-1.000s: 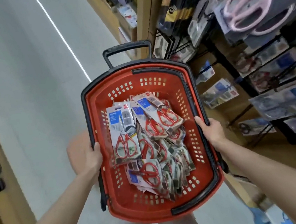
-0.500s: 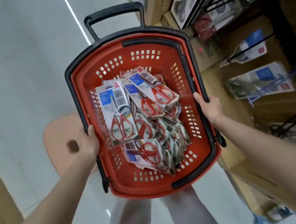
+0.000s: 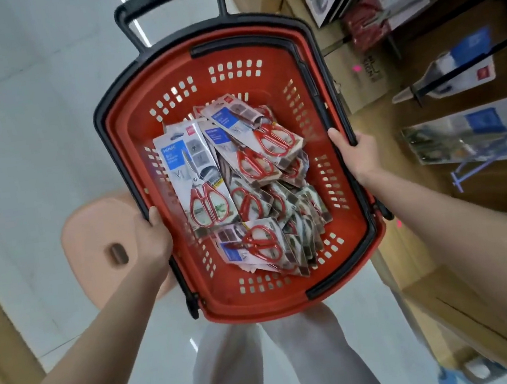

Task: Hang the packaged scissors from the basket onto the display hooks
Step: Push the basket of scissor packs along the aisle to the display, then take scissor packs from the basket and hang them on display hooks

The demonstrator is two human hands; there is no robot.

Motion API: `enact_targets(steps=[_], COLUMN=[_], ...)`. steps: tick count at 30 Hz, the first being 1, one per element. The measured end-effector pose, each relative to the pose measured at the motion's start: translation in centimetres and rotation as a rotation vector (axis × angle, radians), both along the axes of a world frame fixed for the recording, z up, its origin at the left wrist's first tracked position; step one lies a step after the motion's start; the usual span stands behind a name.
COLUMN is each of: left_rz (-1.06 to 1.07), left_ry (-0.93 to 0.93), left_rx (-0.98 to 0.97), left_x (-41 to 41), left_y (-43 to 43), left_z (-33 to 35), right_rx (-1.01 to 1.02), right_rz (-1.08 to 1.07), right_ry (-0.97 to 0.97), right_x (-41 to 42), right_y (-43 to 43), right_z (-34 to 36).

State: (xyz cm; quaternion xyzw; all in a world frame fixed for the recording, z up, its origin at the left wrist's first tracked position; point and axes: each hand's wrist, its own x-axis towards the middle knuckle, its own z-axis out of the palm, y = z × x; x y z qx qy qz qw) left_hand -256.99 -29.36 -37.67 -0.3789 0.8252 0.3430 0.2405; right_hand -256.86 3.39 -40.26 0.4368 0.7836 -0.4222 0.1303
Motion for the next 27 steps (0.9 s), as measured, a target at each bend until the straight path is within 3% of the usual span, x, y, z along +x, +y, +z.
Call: enact_targets(steps=[5, 9, 13, 15, 17, 22, 27], left_rz=[-0.018, -0.009, -0.139, -0.323, -0.617, -1.188, -1.515], left_ry=[-0.018, -0.025, 0.011, 0.129, 0.241, 0.246, 0.244], left_rx=[0.038, 0.083, -0.030, -0.110, -0.100, 0.022, 0.058], left_x=[0.4, 0.6, 0.1, -0.2, -0.9, -4.5, -7.8], left_y=[0.7, 0.6, 0.3, -0.1, -0.5, 0.7, 4.6], left_z=[0.4, 0.8, 1.7, 2.3, 2.4, 0.6, -1.9], right_rx=[-0.004, -0.020, 0.243, 0.343, 0.306, 0.178, 0.343], right_rz=[0.100, 0.243, 0.372, 0.421, 0.489, 0.539, 0.557], right_ry=[0.004, -0.100, -0.096, 0.005, 0.040, -0.179, -0.316], right_x=[-0.3, 0.1, 1.6, 3.1, 5.1, 9.7, 11.0], right_y=[1.1, 1.6, -0.4, -2.6, -5.3, -11.9, -14.9], right_z=[0.6, 1.5, 3.7, 5.3, 6.2, 3.6, 0.9])
